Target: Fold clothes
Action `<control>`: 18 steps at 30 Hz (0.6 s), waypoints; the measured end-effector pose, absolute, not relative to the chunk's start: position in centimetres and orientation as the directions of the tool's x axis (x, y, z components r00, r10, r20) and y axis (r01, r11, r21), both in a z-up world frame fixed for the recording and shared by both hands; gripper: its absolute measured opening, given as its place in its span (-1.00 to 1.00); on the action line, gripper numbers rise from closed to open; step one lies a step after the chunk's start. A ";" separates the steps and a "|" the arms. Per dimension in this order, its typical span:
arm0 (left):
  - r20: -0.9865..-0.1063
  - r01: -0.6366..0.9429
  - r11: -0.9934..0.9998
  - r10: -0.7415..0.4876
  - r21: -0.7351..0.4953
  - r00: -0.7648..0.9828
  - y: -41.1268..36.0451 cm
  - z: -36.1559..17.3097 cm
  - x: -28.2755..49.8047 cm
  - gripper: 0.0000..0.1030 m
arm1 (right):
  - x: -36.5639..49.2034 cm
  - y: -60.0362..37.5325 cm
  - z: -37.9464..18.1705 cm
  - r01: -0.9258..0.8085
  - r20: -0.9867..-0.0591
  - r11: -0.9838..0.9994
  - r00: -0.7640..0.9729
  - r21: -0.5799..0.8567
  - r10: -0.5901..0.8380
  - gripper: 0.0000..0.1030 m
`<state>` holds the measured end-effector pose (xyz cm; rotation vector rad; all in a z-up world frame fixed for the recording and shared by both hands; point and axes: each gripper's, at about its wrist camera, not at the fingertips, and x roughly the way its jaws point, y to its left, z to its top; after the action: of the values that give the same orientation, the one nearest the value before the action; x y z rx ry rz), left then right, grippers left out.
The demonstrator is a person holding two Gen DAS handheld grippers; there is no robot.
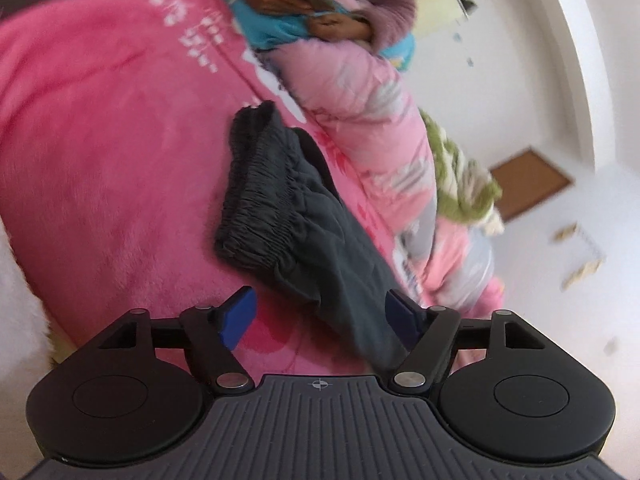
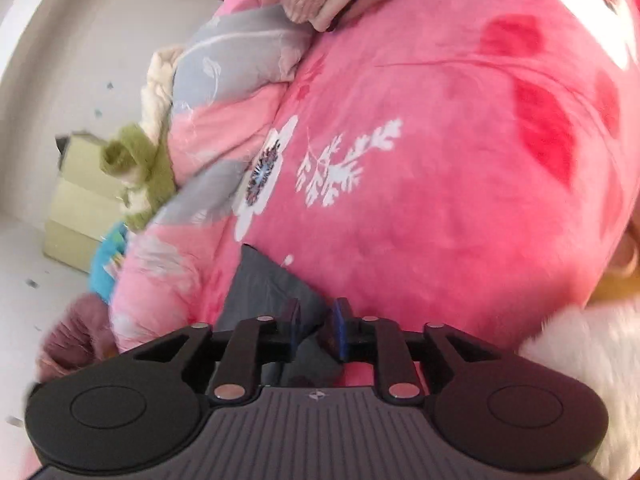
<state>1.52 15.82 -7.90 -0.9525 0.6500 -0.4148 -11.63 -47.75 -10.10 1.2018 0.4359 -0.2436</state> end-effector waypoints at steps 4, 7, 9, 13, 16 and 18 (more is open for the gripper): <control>-0.324 -0.002 0.478 -0.592 -0.878 0.738 15.0 -9.6 2.7 0.39 | -11.6 -45.9 -10.4 0.341 -0.416 0.294 0.875 0.893 0.247 -0.14; -0.284 0.015 0.465 -0.564 -0.885 0.776 14.7 -9.7 3.0 0.37 | -10.5 -43.7 -10.8 0.342 -0.433 0.292 0.827 0.893 0.359 -0.14; -0.272 0.020 0.470 -0.544 -0.882 0.794 14.6 -9.7 3.3 0.32 | -9.4 -42.2 -11.2 0.359 -0.461 0.306 0.794 0.882 0.397 -0.13; -0.268 0.015 0.513 -0.473 -0.858 0.839 14.3 -9.3 3.7 0.01 | -7.8 -41.2 -12.1 0.391 -0.485 0.306 0.801 0.868 0.350 -0.13; -0.249 0.017 0.523 -0.434 -0.852 0.866 14.4 -9.1 4.0 -0.40 | -7.0 -41.2 -12.1 0.378 -0.460 0.294 0.836 0.878 0.300 -0.19; -0.264 0.005 0.537 -0.424 -0.843 0.866 14.4 -8.6 4.5 -0.73 | -6.3 -41.6 -12.1 0.382 -0.455 0.283 0.847 0.880 0.274 -0.31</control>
<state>4.49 14.36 -8.64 -0.9786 0.4751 -0.2670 -6.29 -41.62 -12.14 1.3049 0.5986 -0.0781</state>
